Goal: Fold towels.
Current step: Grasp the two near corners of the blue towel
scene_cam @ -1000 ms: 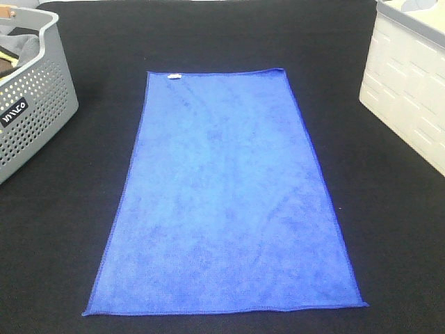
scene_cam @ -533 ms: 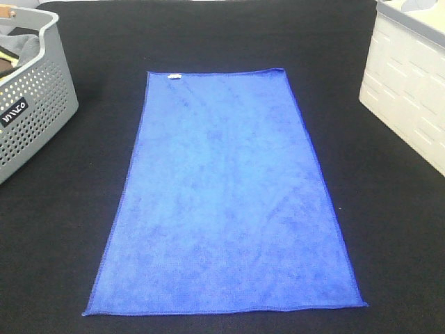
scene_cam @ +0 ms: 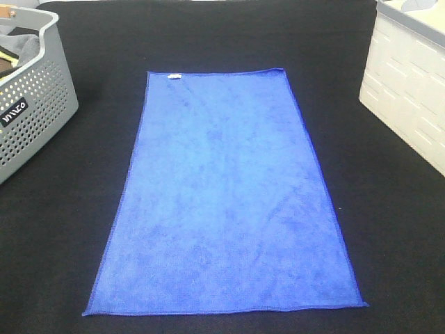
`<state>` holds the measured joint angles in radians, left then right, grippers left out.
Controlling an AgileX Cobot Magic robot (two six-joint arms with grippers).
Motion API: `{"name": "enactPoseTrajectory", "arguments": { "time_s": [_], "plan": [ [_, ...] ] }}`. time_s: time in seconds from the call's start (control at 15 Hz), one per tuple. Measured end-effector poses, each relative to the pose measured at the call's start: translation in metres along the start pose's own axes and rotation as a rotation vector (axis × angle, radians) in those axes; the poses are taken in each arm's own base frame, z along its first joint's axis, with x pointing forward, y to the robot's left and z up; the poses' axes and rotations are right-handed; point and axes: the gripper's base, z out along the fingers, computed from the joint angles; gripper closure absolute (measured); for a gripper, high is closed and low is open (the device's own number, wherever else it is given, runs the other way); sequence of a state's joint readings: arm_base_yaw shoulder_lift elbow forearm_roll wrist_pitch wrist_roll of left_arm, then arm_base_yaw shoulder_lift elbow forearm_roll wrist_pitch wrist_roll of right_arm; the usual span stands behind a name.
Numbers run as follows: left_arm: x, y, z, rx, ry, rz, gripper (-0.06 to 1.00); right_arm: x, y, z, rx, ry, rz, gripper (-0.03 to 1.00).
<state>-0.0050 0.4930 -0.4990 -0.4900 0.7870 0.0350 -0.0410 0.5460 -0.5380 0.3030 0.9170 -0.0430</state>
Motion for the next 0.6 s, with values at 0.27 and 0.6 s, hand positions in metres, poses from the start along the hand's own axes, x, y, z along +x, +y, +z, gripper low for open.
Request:
{"name": "enactPoseTrajectory", "arguments": {
  "time_s": [0.27,0.6],
  "plan": [
    [-0.007,0.011,0.051,-0.007,0.250,-0.016,0.30,-0.011,-0.004,0.044,-0.030,0.225,0.020,0.22],
    [0.003,0.032,0.136,0.072,0.521,-0.120,0.30,-0.022,-0.017,0.112,-0.048,0.368,0.015,0.22]
  ]
}}
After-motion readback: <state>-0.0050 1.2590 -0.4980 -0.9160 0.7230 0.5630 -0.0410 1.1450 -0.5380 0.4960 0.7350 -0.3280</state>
